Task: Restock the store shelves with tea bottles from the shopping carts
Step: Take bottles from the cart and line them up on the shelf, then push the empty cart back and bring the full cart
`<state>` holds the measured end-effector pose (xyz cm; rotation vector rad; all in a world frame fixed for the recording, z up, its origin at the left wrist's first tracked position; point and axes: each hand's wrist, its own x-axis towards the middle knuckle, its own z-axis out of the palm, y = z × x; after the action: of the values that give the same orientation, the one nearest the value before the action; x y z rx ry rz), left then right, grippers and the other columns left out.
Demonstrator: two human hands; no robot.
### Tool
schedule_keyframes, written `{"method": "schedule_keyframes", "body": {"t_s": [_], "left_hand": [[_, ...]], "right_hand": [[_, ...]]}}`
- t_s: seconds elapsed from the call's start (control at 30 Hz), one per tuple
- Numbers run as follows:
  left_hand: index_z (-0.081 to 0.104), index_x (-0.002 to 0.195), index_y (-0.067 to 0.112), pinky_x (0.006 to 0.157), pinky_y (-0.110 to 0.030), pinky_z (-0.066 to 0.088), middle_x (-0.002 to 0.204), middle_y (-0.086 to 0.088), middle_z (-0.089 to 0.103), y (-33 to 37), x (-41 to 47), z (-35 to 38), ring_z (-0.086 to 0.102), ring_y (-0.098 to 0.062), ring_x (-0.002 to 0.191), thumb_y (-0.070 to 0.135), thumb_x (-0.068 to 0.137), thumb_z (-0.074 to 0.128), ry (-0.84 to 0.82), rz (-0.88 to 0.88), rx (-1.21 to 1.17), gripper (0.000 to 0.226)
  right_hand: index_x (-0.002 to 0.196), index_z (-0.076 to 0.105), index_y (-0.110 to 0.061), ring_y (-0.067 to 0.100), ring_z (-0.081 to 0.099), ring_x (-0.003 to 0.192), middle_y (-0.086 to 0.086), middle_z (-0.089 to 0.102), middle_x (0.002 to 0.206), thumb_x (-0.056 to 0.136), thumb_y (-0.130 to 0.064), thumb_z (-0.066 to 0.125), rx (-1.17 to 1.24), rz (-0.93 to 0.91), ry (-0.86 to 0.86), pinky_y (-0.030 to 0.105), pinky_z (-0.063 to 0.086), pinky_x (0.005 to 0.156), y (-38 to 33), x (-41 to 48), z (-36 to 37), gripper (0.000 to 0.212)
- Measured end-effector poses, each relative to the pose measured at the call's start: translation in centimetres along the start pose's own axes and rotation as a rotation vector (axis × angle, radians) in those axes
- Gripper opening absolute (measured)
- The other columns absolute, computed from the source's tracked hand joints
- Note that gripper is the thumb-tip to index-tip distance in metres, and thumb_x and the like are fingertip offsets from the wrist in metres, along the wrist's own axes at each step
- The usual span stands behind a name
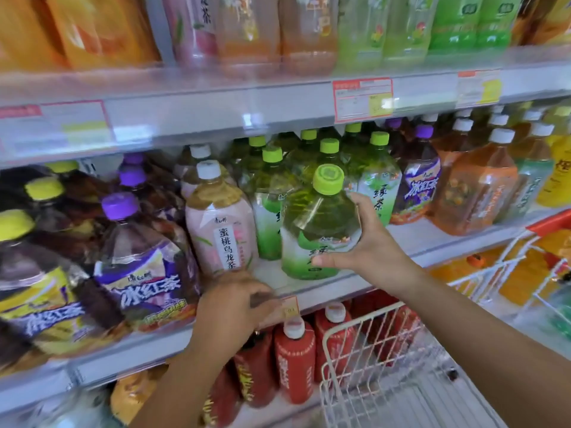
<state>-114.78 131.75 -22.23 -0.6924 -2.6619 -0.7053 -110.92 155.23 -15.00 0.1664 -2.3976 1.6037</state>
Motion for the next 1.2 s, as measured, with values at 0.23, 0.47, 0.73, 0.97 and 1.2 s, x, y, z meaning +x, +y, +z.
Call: {"method": "schedule_keyframes", "body": {"t_s": [0.23,0.47,0.73,0.97,1.2], "left_hand": [[0.075,0.082,0.036,0.066,-0.025,0.050,0.081,0.020,0.066,-1.0,-0.5,1.0,0.062,-0.006,0.077,0.054,0.079,0.057,0.138,0.149,0.017,0.025],[0.074,0.081,0.035,0.061,-0.027,0.050,0.079,0.018,0.064,-1.2,-0.6,1.4,0.062,-0.008,0.074,0.058,0.082,0.054,0.154,0.169,0.026,0.031],[0.067,0.070,0.035,0.052,-0.022,0.035,0.065,0.018,0.052,0.1,-0.4,1.1,0.049,0.001,0.064,0.072,0.083,0.045,0.167,0.034,0.081,0.045],[0.067,0.068,0.030,0.053,-0.021,0.040,0.067,0.014,0.059,0.2,-0.6,1.4,0.053,-0.002,0.063,0.064,0.084,0.050,0.150,-0.062,0.102,0.040],[0.075,0.100,0.027,0.085,-0.034,0.052,0.101,0.004,0.070,4.1,-0.1,-2.8,0.063,-0.021,0.099,0.053,0.086,0.051,-0.253,-0.367,0.026,0.038]], "right_hand": [[0.138,0.029,-0.050,0.001,0.026,0.138,-0.022,0.026,0.149,0.055,-0.042,0.089,-0.026,0.054,-0.082,0.031,0.030,0.113,1.7,2.0,1.7,0.102],[0.137,0.042,-0.042,-0.001,0.049,0.124,-0.017,0.056,0.133,0.058,-0.041,0.088,-0.035,0.096,-0.116,0.028,0.041,0.106,2.3,3.0,1.6,0.091],[0.134,0.040,-0.038,0.002,0.048,0.122,-0.009,0.050,0.130,0.063,-0.054,0.077,-0.069,-0.009,-0.051,0.036,0.047,0.101,3.6,2.1,2.8,0.082],[0.134,0.036,-0.031,-0.007,0.040,0.118,-0.015,0.040,0.119,0.073,-0.057,0.063,-0.073,-0.113,0.006,0.008,0.034,0.098,5.1,1.6,4.0,0.071],[0.147,0.029,-0.029,0.009,0.047,0.125,-0.003,0.041,0.137,0.085,-0.044,0.066,-0.150,0.198,-0.224,0.035,0.042,0.106,2.7,-0.1,0.7,0.074]]}}
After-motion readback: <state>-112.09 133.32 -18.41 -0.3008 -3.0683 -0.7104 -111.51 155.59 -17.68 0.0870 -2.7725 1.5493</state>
